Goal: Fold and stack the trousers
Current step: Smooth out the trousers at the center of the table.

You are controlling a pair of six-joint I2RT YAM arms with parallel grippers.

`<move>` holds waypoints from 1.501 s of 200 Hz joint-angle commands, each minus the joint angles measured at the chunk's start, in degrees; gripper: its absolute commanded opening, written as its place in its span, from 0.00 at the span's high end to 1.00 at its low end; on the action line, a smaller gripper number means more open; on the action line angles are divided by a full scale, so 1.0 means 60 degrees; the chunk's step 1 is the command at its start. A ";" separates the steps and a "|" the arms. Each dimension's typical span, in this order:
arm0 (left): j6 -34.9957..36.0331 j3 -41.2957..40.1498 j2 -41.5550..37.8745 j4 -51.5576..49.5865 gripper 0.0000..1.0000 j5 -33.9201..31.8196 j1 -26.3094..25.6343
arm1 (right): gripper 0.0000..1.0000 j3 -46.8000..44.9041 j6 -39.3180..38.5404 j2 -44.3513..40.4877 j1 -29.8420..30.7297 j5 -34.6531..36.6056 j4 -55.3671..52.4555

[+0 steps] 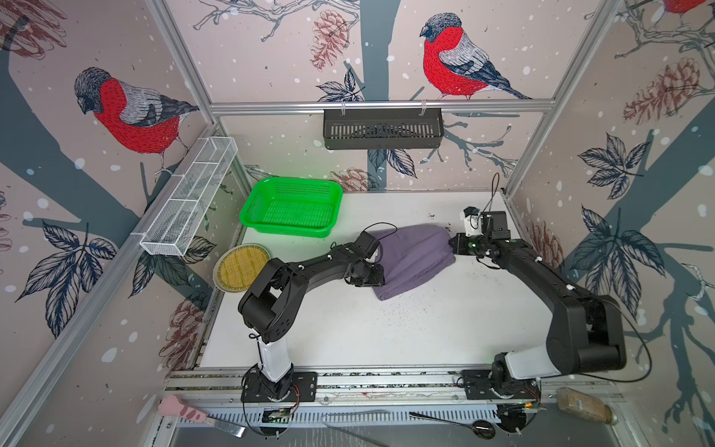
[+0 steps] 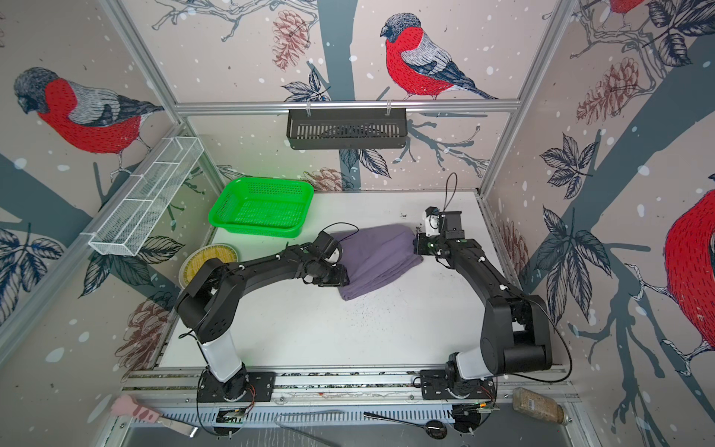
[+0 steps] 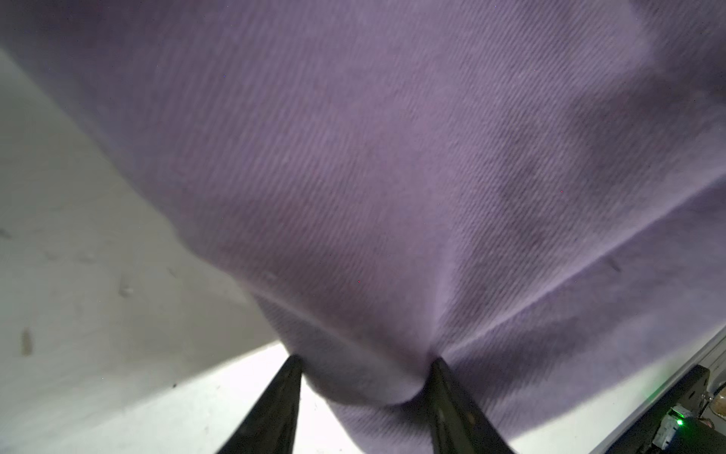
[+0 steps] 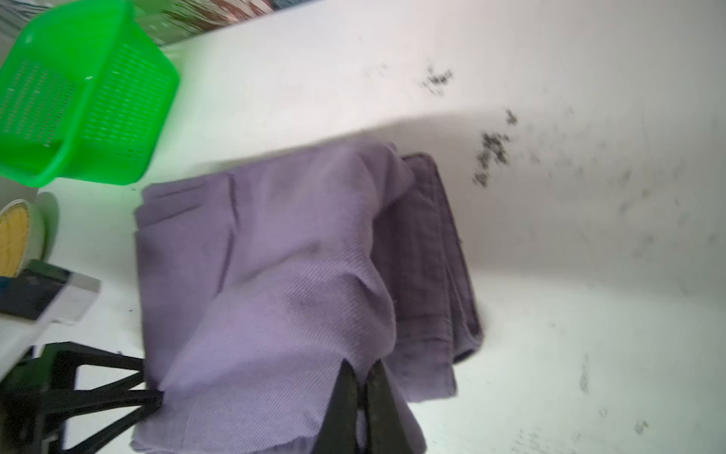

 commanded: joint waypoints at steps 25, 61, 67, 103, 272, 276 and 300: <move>0.0288 0.0107 0.0185 -0.0195 0.49 -0.0030 0.0086 | 0.93 -0.0477 -0.0063 0.1297 -0.0428 0.0315 0.1123; 0.0403 0.0358 0.0257 -0.0417 0.49 0.0030 0.0102 | 0.83 -0.0172 0.0030 0.1332 -0.0353 0.0968 0.0783; 0.0407 0.0398 0.0213 -0.0443 0.49 0.0003 0.0104 | 0.76 -0.0049 0.0073 0.1304 -0.0364 0.1321 0.0537; 0.0343 0.0632 -0.0205 -0.0690 0.49 0.0027 0.0088 | 0.55 0.0980 0.0045 0.0636 0.0161 0.3030 -0.0546; -0.0927 -0.0670 -0.0331 0.0502 0.67 0.0581 -0.1364 | 0.49 0.3425 -0.0336 0.4589 0.1551 0.3148 0.0610; -0.0932 -0.0730 -0.0336 0.0526 0.67 0.0569 -0.1357 | 0.49 0.3450 -0.0340 0.4667 0.1505 0.3209 0.0539; -0.0880 -0.0815 -0.0353 0.0571 0.68 0.0609 -0.1364 | 0.48 0.3476 -0.0489 0.4743 0.1389 0.3479 0.0293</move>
